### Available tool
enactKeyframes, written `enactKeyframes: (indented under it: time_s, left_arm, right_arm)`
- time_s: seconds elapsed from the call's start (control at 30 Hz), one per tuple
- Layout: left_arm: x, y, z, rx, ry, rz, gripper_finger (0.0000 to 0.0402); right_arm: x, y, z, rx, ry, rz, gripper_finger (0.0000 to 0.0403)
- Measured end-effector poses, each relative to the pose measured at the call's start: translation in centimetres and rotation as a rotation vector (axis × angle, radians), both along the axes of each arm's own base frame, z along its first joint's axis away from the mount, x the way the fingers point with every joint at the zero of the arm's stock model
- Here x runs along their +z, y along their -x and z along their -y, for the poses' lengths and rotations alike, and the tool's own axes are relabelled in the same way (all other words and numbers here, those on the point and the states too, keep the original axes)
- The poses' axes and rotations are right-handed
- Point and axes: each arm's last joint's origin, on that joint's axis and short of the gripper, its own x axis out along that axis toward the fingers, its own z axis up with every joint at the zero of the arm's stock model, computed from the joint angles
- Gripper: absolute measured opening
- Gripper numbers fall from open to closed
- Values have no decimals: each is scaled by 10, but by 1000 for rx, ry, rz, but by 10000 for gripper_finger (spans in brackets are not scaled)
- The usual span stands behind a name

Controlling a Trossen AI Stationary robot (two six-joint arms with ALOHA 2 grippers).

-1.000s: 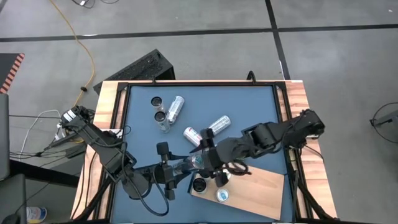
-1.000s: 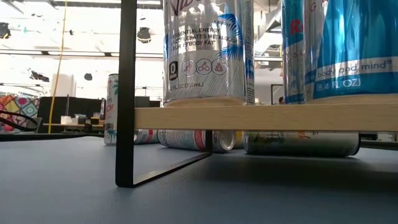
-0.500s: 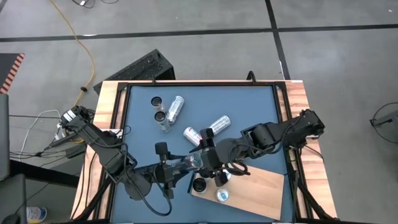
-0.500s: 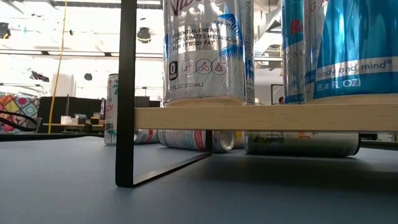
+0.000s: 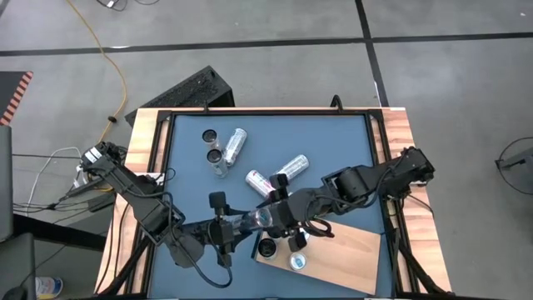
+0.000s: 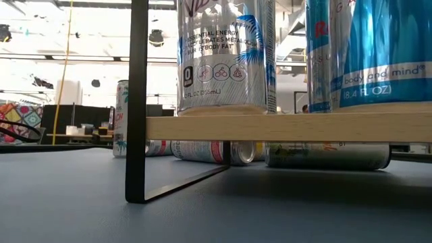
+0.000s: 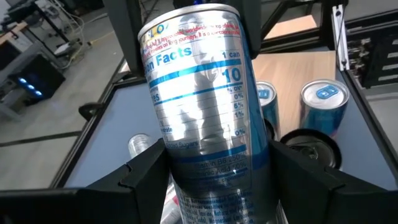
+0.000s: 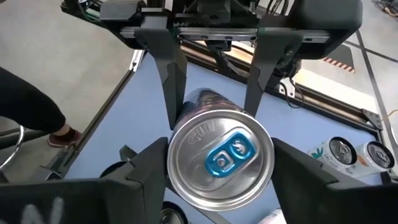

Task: Place canned beverage on shelf
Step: Put the blue soda can on the shelf

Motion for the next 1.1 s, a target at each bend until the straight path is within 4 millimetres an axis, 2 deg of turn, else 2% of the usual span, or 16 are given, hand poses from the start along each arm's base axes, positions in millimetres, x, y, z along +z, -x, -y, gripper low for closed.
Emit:
enactKeyframes:
  time_s: [0.23, 0.43, 0.57, 0.67, 0.83, 0.93, 1.03, 1.1]
  left_arm:
    - [0, 0, -1, -6, -2, -6, 229]
    - [0, 0, 0, -14, -2, -10, 263]
    - [1, 1, -1, -7, 3, -2, 294]
    - [1, 1, 0, -7, 4, -2, 305]
    - [0, 2, 0, 6, 24, 0, 308]
    - [0, 4, 2, 2, 25, -5, 308]
    - [-2, 5, 2, 14, 57, -8, 308]
    - [-3, 6, 2, 32, 96, -7, 308]
  right_arm:
    - [-1, 1, -1, 2, 6, -11, 186]
    - [0, 7, -6, -20, 22, -29, 186]
    - [7, 20, -3, -70, 43, -97, 186]
    - [24, 31, -2, -104, 23, -83, 186]
    - [53, 63, 12, -230, -3, -129, 186]
    - [56, 73, 19, -317, -26, -145, 186]
    - [53, 87, 31, -434, -59, -233, 186]
    - [50, 90, 38, -512, -100, -262, 186]
